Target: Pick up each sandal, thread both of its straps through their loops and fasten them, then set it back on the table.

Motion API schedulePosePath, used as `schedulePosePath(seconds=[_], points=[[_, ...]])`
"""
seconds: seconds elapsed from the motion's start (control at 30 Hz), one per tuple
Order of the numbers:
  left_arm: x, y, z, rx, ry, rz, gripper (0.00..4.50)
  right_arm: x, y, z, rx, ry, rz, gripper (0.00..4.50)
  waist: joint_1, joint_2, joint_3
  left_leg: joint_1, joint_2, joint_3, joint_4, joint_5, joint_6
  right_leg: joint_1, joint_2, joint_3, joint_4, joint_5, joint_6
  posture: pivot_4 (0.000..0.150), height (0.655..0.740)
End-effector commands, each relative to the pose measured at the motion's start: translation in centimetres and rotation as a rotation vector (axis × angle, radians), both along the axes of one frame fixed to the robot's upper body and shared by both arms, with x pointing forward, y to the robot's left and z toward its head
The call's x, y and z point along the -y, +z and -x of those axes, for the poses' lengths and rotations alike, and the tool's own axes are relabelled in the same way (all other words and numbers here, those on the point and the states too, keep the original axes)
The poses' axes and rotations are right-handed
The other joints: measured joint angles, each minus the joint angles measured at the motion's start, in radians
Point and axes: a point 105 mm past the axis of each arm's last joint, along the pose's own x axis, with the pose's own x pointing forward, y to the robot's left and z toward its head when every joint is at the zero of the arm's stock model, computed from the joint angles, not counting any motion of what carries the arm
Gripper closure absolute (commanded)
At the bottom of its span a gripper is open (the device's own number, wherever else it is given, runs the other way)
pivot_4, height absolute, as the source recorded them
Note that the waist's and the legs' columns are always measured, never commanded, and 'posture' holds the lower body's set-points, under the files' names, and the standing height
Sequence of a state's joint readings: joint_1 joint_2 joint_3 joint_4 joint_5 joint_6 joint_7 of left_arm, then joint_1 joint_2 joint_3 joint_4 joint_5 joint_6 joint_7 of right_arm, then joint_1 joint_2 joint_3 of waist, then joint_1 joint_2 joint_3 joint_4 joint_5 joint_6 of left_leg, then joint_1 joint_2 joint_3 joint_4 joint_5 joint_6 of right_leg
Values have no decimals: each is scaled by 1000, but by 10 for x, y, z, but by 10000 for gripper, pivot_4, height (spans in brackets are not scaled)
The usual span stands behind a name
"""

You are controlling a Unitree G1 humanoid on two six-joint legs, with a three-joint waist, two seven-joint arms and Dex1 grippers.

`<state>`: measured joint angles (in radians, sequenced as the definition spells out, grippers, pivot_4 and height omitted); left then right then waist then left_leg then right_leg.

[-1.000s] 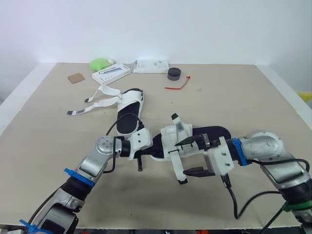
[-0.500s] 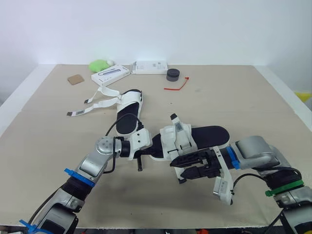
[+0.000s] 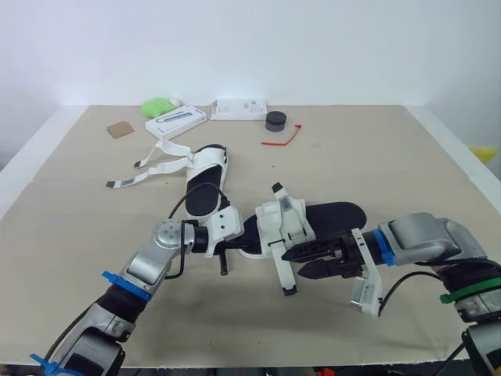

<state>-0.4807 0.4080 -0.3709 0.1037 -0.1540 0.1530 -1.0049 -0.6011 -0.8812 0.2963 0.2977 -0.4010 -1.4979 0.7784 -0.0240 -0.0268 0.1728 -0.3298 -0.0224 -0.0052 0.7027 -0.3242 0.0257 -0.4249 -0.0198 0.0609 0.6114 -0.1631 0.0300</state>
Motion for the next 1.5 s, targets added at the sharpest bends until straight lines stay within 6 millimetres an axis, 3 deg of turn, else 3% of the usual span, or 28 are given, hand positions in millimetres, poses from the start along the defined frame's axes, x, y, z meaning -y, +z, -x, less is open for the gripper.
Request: schedulePosePath(seconds=[0.03,0.3,0.5,0.63,0.83,0.9,1.17,1.3,1.4,1.5], points=[[-8,-26,2,-75,31,-83,45000,-4,16,-9,78,4,-53,510,0,0,0,0,0,0,0,0,0,0,0,0,0,0,0,1500,7400],[-9,-26,1,-74,37,-81,45000,-19,-4,-7,59,46,-32,510,0,0,0,0,0,1,0,0,1,0,0,1,0,0,0,1500,7400],[-12,-27,2,-77,43,-87,45000,-26,-8,0,38,78,-51,510,0,0,0,0,0,1,0,0,1,0,1,1,0,0,0,1500,7400],[-12,-27,1,-80,42,-90,45000,-28,-9,5,9,90,-53,12040,0,0,0,1,0,1,0,0,1,0,1,1,0,0,0,1500,7400],[-11,-27,2,-81,38,-91,45000,-28,-10,6,-34,67,-50,38442,-1,-1,0,1,0,1,0,-1,1,0,1,2,0,0,0,1500,7400],[-11,-27,2,-81,38,-92,45000,-28,-10,7,-73,50,-69,43321,-1,-1,0,1,0,1,0,-1,1,0,1,2,0,0,0,1500,7400],[-11,-28,3,-82,33,-94,45000,-35,5,10,-378,-79,-178,43321,-1,-1,0,1,1,1,0,-1,2,0,1,2,0,0,0,1500,7400],[-10,-28,3,-79,29,-93,45000,-48,35,-4,-831,-300,-332,43321,0,-1,0,1,2,0,0,-2,3,0,1,1,0,-1,0,1500,7400],[-10,-28,3,-78,27,-94,45000,-57,58,-9,-1013,-343,-391,43321,1,-1,0,0,2,-1,0,-2,3,0,-2,0,0,0,-1,1500,7400],[-10,-29,3,-78,28,-94,45000,-61,68,-3,-1178,-357,-363,43321,3,-1,0,-2,3,-3,0,-2,3,-2,-3,-4,-1,-1,-2,1500,7400]])
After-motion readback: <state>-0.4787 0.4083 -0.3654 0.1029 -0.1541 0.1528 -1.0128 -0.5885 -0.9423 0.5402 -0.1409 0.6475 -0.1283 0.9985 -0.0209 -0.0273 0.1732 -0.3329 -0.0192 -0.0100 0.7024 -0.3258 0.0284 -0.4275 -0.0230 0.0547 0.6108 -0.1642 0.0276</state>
